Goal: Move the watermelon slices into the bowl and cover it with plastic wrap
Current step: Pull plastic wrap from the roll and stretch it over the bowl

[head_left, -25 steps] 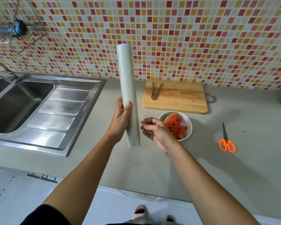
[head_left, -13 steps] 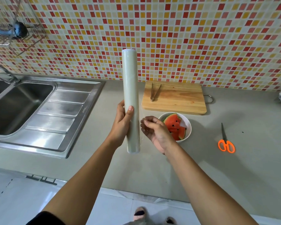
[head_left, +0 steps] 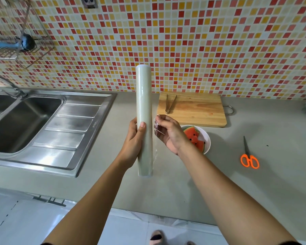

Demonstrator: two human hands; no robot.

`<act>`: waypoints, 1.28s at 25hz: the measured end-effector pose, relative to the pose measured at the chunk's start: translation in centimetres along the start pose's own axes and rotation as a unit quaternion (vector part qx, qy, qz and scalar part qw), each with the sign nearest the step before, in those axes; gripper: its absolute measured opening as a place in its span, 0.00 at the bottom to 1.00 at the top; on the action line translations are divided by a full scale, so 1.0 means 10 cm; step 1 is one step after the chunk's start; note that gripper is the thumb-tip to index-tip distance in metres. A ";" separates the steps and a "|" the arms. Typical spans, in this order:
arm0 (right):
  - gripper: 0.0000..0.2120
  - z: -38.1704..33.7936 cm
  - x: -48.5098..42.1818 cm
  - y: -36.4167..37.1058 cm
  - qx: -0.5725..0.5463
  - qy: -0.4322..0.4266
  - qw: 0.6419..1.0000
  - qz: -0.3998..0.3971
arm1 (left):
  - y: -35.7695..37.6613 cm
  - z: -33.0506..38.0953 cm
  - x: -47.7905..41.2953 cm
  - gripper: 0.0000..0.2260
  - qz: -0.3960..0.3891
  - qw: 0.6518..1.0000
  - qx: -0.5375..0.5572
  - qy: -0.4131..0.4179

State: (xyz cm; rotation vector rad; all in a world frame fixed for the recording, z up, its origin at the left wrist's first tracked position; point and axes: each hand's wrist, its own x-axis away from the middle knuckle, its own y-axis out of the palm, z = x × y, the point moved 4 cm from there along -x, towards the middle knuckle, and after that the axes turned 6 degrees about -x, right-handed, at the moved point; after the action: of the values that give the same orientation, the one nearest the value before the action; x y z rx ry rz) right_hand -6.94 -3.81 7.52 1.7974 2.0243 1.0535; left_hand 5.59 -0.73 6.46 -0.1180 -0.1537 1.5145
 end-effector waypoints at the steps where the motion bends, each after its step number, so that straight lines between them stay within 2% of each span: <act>1: 0.03 0.00 0.00 0.00 -0.006 0.004 1.000 -0.007 | 0.00 0.00 0.00 0.20 0.002 1.000 0.001 0.000; 4: 0.08 -0.03 -0.04 0.05 0.055 0.001 0.998 0.003 | -0.01 -0.02 0.02 0.16 -0.004 1.000 -0.002 0.007; 6: 0.04 -0.09 -0.08 0.07 0.069 -0.028 0.997 0.017 | -0.01 -0.04 0.04 0.15 -0.012 1.000 -0.006 0.008; 8: 0.05 -0.15 -0.11 0.07 0.030 -0.040 0.998 0.025 | -0.01 -0.06 0.05 0.15 -0.014 1.000 -0.001 0.000; 11: 0.05 -0.15 -0.13 0.06 -0.045 -0.016 0.999 0.011 | 0.00 -0.08 0.05 0.14 -0.015 1.000 -0.005 -0.006; 14: 0.04 -0.18 -0.14 0.06 -0.006 0.001 1.000 0.023 | 0.00 -0.08 0.07 0.12 -0.031 0.999 -0.020 -0.004; 16: 0.03 -0.24 -0.19 0.08 0.005 -0.019 0.999 0.031 | -0.02 -0.09 0.08 0.12 -0.037 0.999 -0.029 -0.003; 19: 0.07 -0.33 -0.24 0.11 -0.052 -0.019 0.998 0.042 | -0.01 -0.10 0.09 0.12 -0.037 0.999 -0.030 -0.005; 23: 0.05 -0.35 -0.26 0.11 -0.149 0.026 0.987 0.054 | 0.00 -0.10 0.07 0.13 -0.035 0.999 -0.033 -0.013; 28: 0.05 -0.46 -0.27 0.14 -0.017 -0.002 0.997 0.070 | -0.01 -0.09 0.08 0.15 -0.036 0.998 -0.054 -0.004; 32: 0.09 -0.48 -0.30 0.16 -0.116 0.028 0.988 0.100 | -0.01 -0.08 0.08 0.18 -0.041 0.998 -0.058 -0.003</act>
State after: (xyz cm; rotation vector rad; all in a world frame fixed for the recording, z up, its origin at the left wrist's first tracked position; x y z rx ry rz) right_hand -7.99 -8.28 11.11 1.8934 1.6932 1.3498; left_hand 5.87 0.10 5.69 -0.1975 -0.2479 1.4251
